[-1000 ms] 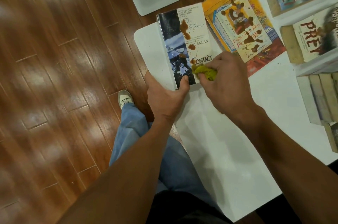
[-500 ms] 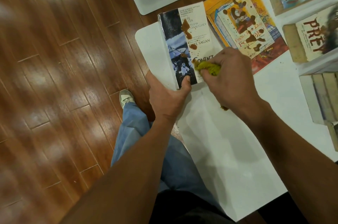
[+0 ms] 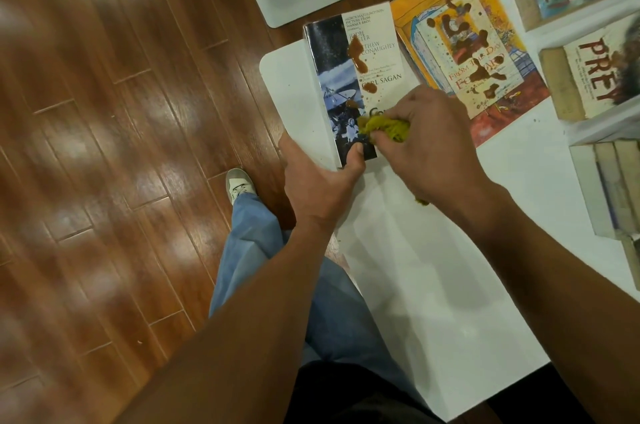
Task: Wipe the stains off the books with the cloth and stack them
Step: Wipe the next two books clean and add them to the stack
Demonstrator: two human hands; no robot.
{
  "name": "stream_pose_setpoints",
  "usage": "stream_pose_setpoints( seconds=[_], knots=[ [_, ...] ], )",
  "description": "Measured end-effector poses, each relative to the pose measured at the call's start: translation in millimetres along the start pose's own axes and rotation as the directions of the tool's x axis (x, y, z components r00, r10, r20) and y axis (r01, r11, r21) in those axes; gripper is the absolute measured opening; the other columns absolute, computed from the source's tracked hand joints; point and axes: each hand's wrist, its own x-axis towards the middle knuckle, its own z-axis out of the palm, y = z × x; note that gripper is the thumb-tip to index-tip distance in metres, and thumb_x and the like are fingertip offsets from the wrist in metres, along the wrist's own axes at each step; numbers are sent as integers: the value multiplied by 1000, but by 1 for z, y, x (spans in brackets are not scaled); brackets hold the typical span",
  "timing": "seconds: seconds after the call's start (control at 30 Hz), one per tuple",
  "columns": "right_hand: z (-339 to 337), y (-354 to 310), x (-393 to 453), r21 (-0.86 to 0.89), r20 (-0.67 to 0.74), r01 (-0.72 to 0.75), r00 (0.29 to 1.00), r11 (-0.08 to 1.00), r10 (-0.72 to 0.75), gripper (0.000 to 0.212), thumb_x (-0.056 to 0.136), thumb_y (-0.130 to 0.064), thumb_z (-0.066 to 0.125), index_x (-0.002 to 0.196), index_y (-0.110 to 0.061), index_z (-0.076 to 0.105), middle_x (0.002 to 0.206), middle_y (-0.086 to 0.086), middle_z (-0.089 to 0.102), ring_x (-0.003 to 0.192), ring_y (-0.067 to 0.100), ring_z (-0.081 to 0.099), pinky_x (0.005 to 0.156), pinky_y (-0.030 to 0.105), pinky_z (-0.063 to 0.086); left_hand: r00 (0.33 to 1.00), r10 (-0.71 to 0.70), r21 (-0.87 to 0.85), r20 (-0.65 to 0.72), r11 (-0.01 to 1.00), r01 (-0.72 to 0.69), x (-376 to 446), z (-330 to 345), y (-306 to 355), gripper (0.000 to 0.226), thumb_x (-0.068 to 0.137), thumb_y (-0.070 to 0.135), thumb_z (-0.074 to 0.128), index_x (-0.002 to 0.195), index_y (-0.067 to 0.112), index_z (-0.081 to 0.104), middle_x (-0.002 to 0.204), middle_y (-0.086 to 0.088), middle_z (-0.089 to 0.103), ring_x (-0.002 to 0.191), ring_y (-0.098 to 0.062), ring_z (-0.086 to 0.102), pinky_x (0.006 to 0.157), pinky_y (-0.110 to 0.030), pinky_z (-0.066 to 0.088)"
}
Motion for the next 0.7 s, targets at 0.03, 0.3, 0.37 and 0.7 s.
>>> stream_pose_setpoints(
  seconds=[0.03,0.3,0.37,0.7],
  knots=[
    [0,0,0,-8,13,9,1000,1000,-9,38,89,-32,74,121,-12,71,115,5,62,96,7,42,77,21,33,1000,4,2,0,1000,-4,0,0,0,77,67,62,71,124,27,34,106,27,51,98,10,56,82,-11,46],
    [-5,3,3,-15,42,57,998,998,-56,39,87,-34,75,120,-14,72,114,4,63,98,6,41,79,20,31,1000,21,11,13,1000,-21,1,0,-2,79,66,64,70,125,27,33,108,25,50,97,3,57,86,-20,51],
    [-8,7,9,4,-7,-1,1000,1000,1,42,85,-37,76,120,-14,72,115,6,63,97,8,43,81,23,33,1000,11,10,18,1000,-11,2,0,-2,76,66,63,70,122,30,30,105,31,49,94,13,55,86,-24,53],
    [-2,8,10,-34,-58,10,998,999,-12,39,86,-34,77,117,-11,72,112,7,63,106,23,55,82,39,51,1000,0,14,11,1000,0,1,1,-2,76,66,62,71,122,27,33,101,32,50,91,22,53,82,-17,48]
  ],
)
